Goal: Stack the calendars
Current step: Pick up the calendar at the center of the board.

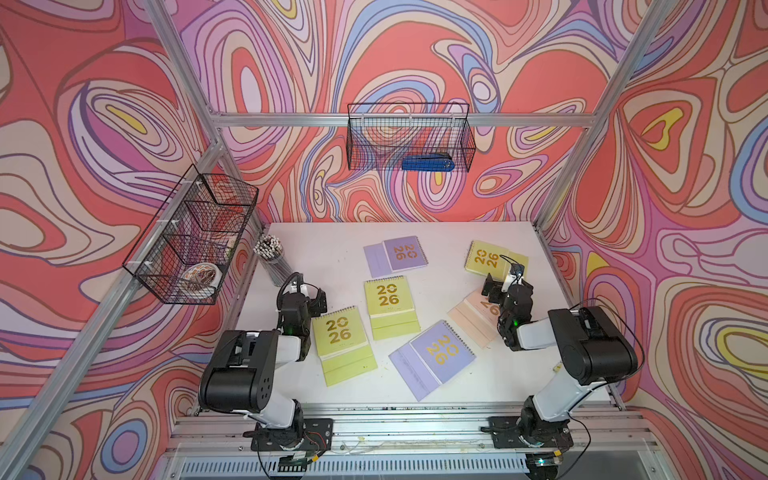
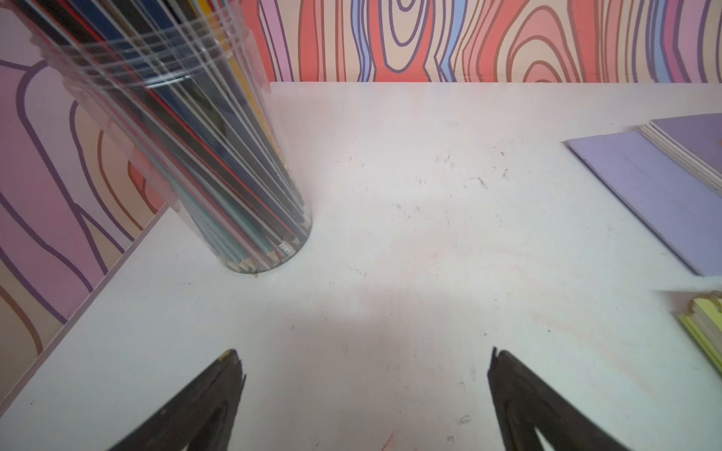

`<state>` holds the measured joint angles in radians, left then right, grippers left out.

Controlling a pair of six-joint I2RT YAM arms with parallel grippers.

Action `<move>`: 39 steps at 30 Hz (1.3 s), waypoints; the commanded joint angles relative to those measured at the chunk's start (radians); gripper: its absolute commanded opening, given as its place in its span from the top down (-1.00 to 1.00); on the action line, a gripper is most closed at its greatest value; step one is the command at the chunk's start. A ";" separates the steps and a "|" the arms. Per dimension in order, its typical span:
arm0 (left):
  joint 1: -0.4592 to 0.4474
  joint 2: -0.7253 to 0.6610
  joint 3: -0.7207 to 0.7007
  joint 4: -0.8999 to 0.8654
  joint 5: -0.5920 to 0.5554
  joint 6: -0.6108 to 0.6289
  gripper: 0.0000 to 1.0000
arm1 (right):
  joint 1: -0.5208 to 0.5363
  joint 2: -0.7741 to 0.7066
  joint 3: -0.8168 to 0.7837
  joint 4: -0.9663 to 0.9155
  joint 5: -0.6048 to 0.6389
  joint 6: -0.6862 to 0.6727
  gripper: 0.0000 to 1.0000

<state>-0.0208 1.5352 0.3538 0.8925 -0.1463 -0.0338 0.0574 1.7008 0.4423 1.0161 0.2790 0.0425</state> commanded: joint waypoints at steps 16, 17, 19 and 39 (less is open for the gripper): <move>-0.005 -0.056 0.010 -0.029 0.005 0.003 -1.00 | -0.004 -0.004 -0.014 0.019 0.007 -0.003 -0.97; -0.005 -0.100 0.014 -0.073 -0.010 -0.004 -1.00 | -0.005 -0.025 -0.027 0.026 0.016 -0.001 -0.97; -0.005 -0.188 0.029 -0.166 -0.016 -0.003 -0.94 | 0.002 -0.060 -0.069 0.079 0.018 -0.007 -0.97; -0.365 -0.531 0.328 -1.140 0.201 -0.518 -0.11 | 0.289 -0.685 0.236 -1.677 -0.092 0.919 -0.97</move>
<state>-0.3244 0.9985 0.6823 -0.1184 0.0067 -0.4110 0.2893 1.0485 0.7227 -0.4061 0.2569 0.7368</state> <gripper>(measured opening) 0.589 0.985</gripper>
